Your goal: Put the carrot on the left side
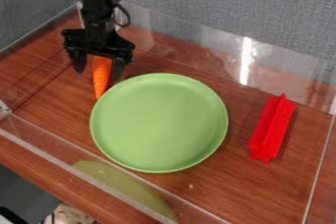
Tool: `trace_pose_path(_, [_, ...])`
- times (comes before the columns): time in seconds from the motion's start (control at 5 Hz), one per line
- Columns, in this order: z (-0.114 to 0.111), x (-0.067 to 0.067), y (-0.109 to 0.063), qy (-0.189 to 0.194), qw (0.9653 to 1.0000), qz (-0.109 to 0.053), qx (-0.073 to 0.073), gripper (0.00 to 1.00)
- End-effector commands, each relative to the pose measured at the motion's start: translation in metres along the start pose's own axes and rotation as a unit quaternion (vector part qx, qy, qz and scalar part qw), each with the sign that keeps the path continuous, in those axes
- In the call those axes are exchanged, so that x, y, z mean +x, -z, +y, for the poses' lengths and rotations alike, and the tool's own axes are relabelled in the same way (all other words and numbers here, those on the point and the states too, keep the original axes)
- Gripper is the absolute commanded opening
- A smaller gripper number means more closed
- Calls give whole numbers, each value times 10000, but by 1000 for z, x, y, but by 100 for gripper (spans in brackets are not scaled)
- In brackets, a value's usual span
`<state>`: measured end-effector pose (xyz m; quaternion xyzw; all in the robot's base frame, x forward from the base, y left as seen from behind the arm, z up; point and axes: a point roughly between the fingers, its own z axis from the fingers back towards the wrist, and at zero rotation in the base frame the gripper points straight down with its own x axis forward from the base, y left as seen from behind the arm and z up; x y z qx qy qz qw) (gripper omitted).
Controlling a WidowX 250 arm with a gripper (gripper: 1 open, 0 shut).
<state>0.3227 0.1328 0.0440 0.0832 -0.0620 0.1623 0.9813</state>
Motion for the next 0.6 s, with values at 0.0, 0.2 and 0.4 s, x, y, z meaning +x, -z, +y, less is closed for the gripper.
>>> trace_pose_path(0.0, [5,13,-7,-68,9997,-225,37,100])
trace_pose_path(0.2, [8,16,-3,-117,9997,-204,55,100])
trace_pose_path(0.4, [10,18,-1,-182,9996,-182,67,100])
